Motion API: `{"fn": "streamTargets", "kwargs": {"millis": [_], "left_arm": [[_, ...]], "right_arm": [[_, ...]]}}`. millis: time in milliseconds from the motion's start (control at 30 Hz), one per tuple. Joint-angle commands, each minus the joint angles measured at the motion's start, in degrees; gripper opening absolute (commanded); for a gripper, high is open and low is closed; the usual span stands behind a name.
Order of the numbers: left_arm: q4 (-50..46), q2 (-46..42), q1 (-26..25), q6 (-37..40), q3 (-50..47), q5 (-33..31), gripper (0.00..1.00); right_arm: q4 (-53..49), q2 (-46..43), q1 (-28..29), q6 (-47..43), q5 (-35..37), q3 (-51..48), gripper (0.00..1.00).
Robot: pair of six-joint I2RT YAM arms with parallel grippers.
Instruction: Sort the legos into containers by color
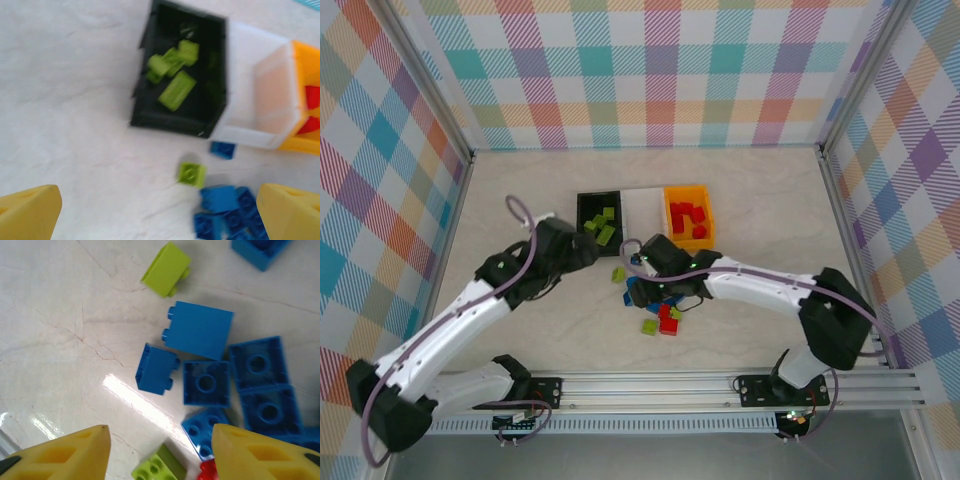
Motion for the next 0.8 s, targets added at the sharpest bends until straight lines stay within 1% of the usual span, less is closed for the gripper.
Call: {"fn": "streamTargets", "kwargs": {"millis": [0, 100, 200, 300, 533, 633, 700, 767], "left_arm": [[-3.82, -5.7, 0.34, -4.11, -3.93, -2.87, 1.0], [-5.87, -8.32, 0.39, -4.72, -5.37, -2.62, 1.0], [-7.01, -9.08, 0.4, -4.65, -5.44, -2.77, 1.0], [-7.24, -9.29, 0.39, -4.62, -5.48, -2.81, 1.0], [-7.68, -8.83, 0.57, -3.96, -5.67, -3.73, 1.0], [-7.55, -9.24, 0.65, -3.93, -6.03, -4.19, 1.0], [-7.02, -9.45, 0.74, -4.05, -6.52, -4.11, 1.0], [-6.98, -9.46, 0.74, -4.06, -6.52, -3.96, 1.0]], "right_arm": [[0.88, 5.05, -0.16, 0.97, 3.95, 4.57, 0.64], [0.14, 9.26, -0.14, 1.78, 8.24, 7.97, 0.69], [-1.21, 12.87, -0.21, 2.5, 12.12, 11.39, 0.68], [-3.03, 16.21, -0.16, 2.5, 14.22, 14.5, 0.67], [-5.95, 19.94, 1.28, 1.51, 15.33, 16.77, 0.66], [-7.36, 21.45, 1.55, 2.71, 16.46, 16.76, 0.65], [-7.19, 22.39, 1.59, 3.01, 16.89, 16.52, 0.63], [-6.59, 22.53, 1.59, 3.1, 16.5, 16.23, 0.59]]}}
